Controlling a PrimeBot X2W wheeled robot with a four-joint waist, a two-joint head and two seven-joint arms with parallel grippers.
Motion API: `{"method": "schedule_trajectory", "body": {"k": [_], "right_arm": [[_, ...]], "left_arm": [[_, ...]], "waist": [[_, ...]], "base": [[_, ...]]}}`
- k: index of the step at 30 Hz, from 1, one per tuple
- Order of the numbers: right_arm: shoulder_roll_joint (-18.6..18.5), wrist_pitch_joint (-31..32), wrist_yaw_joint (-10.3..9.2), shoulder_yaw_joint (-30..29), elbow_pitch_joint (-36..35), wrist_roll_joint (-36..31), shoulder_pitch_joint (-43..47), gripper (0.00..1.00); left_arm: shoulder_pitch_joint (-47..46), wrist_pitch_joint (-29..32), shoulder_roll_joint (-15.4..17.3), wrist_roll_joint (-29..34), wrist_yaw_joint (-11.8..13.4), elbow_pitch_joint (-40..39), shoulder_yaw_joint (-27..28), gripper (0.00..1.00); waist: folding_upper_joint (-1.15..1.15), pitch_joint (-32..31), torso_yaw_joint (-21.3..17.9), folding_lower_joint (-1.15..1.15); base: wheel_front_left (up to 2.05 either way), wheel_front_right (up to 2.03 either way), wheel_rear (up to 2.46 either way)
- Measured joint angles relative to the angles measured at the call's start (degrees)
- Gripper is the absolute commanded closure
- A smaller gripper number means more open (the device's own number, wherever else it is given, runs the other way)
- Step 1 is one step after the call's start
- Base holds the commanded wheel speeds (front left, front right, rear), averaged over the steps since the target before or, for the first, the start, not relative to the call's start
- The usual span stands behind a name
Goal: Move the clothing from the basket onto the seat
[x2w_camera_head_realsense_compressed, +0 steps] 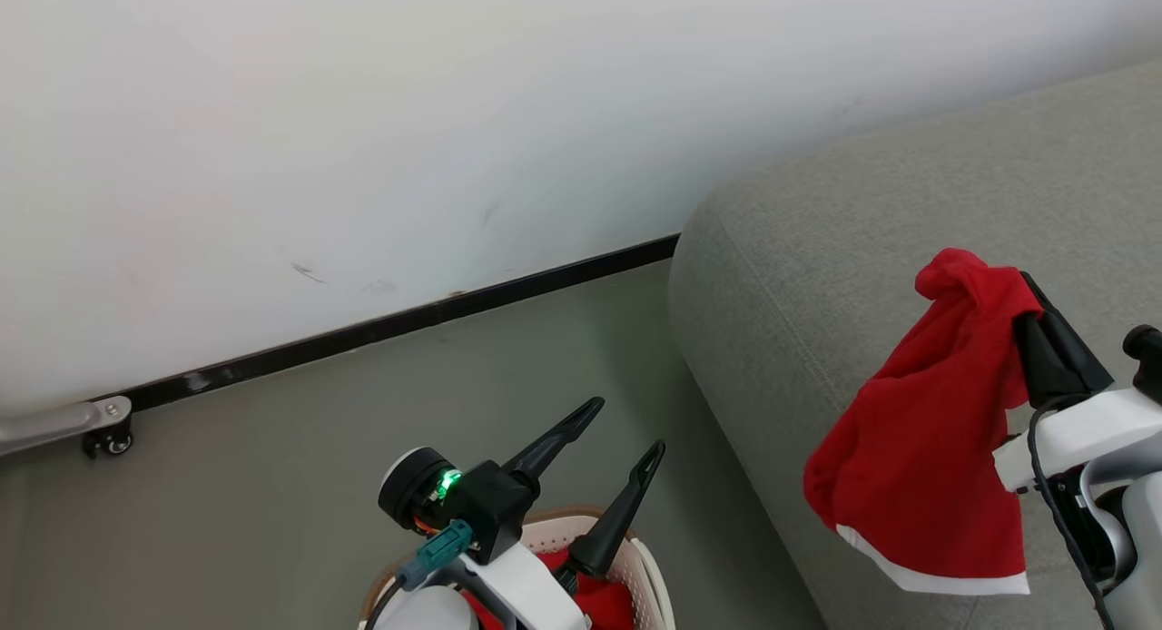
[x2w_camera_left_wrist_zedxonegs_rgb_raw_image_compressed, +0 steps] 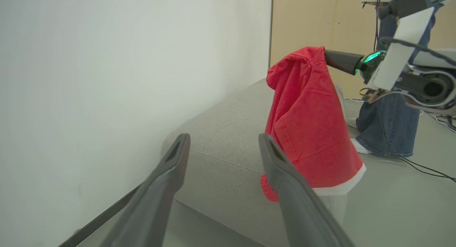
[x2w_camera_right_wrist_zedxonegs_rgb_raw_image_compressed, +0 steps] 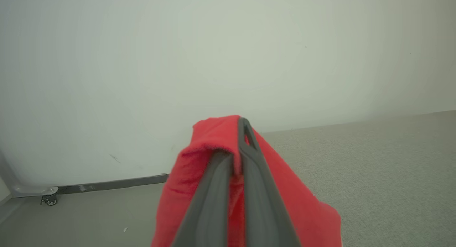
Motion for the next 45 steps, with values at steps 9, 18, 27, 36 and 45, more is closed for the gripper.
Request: {"method": "schedule_trajectory", "body": {"k": [9,18,27,36,45], "right_arm": [[0.19,0.01,0.0,-0.54,-0.31,-0.57,1.07,1.0],[-1.31,0.77,0.01,0.19,0.45,-2.81,-0.79,1.0],[-5.25,3.63,0.01,0.91,4.21,-3.96,-12.38,1.0],[-6.88,6.58,0.01,-3.55,10.73,-3.7,-23.65,1.0],[-9.0,7.38,0.01,-7.91,17.71,-4.21,-29.35,1.0]], "left_arm": [[1.01,-0.01,-0.02,0.01,0.05,-0.1,-0.25,0.0],[2.0,0.02,0.05,1.2,0.65,-1.64,-1.6,0.0],[1.98,1.11,0.31,2.72,1.66,-4.57,-2.38,0.0],[1.87,2.88,1.78,5.27,3.58,-9.06,-2.42,0.0],[-0.38,5.02,1.98,7.7,3.86,-13.23,-3.82,0.0]], "waist": [[0.0,0.67,-2.44,0.0],[0.0,2.99,-3.39,0.0],[0.0,6.06,-2.32,0.0],[0.0,9.88,-0.46,0.0],[0.0,14.43,1.96,0.0]], "base": [[0.0,0.0,0.0],[0.0,0.0,0.0],[0.0,0.0,0.0],[0.0,0.0,0.0],[0.0,0.0,0.0]]}}
